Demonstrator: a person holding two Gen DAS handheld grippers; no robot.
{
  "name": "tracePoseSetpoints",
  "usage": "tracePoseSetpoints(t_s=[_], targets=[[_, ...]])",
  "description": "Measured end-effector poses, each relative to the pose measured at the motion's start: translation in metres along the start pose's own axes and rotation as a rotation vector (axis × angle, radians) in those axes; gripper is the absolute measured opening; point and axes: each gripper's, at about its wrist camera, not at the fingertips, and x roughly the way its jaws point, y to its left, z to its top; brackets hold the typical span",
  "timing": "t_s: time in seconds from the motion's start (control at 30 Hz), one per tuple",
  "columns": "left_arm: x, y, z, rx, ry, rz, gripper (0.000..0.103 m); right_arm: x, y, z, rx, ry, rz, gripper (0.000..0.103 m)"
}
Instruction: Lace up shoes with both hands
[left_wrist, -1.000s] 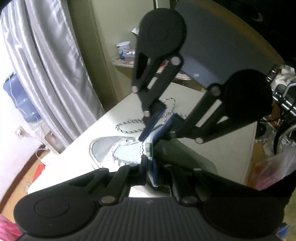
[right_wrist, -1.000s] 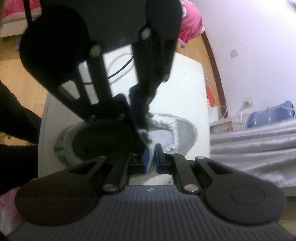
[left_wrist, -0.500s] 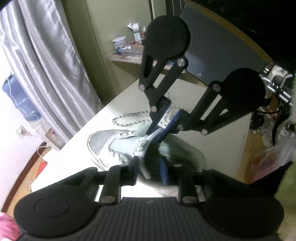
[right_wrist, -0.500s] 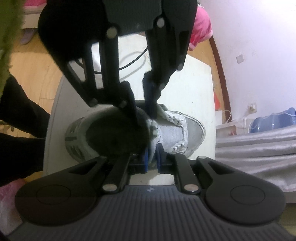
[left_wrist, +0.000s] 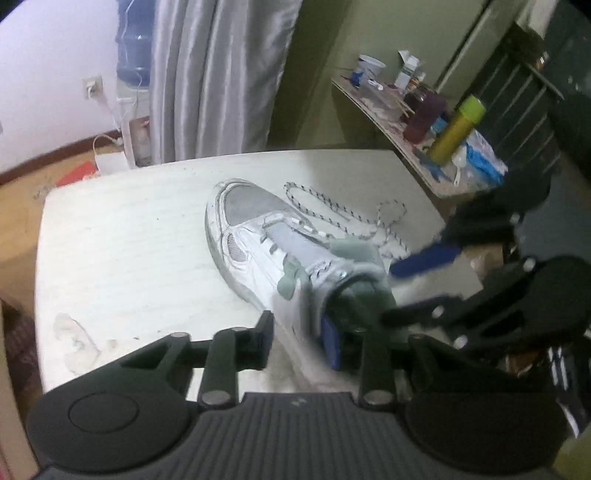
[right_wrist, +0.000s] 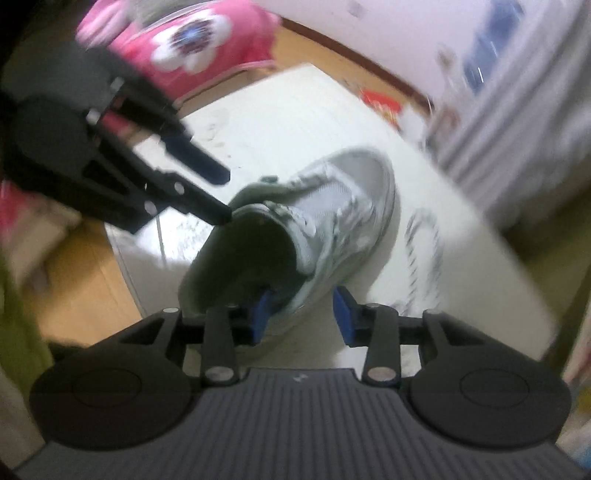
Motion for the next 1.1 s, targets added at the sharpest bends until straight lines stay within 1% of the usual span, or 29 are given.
tracePoseSetpoints(t_s=[0.03, 0.07, 0.1, 0.13, 0.17, 0.2, 0.27, 0.33, 0.4, 0.53, 0.67, 0.73, 0.83, 0.87, 0.93, 0.97, 1.1], targets=[[0.003, 0.001, 0.002, -0.006, -0.008, -0.005, 0.021, 0.005, -0.005, 0.000, 0.054, 0.003, 0.016, 0.036], [0.005, 0.002, 0.003, -0.011, -0.012, -0.006, 0.021, 0.008, -0.007, -0.002, 0.099, 0.003, 0.027, 0.035], [0.007, 0.002, 0.002, -0.014, -0.011, -0.002, 0.021, 0.009, -0.008, -0.005, 0.134, -0.002, 0.034, 0.027], [0.006, 0.002, 0.001, -0.013, -0.012, 0.001, 0.019, 0.011, -0.010, -0.007, 0.162, -0.005, 0.039, 0.022], [0.000, 0.002, -0.005, -0.012, -0.020, 0.005, 0.017, 0.013, -0.012, -0.007, 0.186, -0.007, 0.041, 0.017], [-0.004, 0.001, -0.008, -0.014, -0.026, 0.007, 0.016, 0.014, -0.014, -0.007, 0.208, -0.012, 0.044, 0.014], [0.001, -0.002, -0.007, -0.026, -0.036, 0.008, 0.014, 0.017, -0.016, -0.008, 0.230, -0.022, 0.046, 0.012], [-0.005, -0.004, -0.009, -0.006, -0.041, 0.021, 0.012, 0.015, -0.013, -0.010, 0.238, -0.031, 0.045, 0.011], [-0.010, -0.005, -0.009, 0.029, -0.046, 0.048, 0.011, 0.011, -0.011, -0.009, 0.242, -0.042, 0.058, 0.010], [-0.016, 0.007, -0.004, 0.006, -0.047, 0.066, 0.010, 0.011, -0.007, -0.003, 0.284, -0.068, 0.101, 0.010], [-0.017, 0.016, -0.001, -0.004, -0.035, 0.064, 0.010, 0.018, 0.000, 0.003, 0.323, -0.078, 0.122, 0.011], [-0.019, 0.017, -0.001, -0.020, -0.039, 0.048, 0.012, 0.019, -0.003, 0.004, 0.341, -0.066, 0.136, 0.012], [-0.026, 0.016, 0.000, -0.041, -0.070, 0.050, 0.023, 0.014, -0.010, 0.004, 0.306, -0.051, 0.149, 0.015], [-0.029, 0.015, 0.001, -0.048, -0.084, 0.057, 0.024, 0.011, -0.014, 0.004, 0.295, -0.047, 0.152, 0.017], [-0.035, 0.013, 0.002, -0.066, -0.107, 0.078, 0.032, 0.001, -0.027, 0.001, 0.278, -0.042, 0.155, 0.018], [-0.038, 0.012, 0.003, -0.075, -0.118, 0.089, 0.036, -0.004, -0.035, -0.001, 0.274, -0.042, 0.151, 0.018], [-0.045, 0.006, 0.009, -0.115, -0.172, 0.142, 0.041, -0.019, -0.073, -0.005, 0.283, -0.066, 0.092, 0.018]])
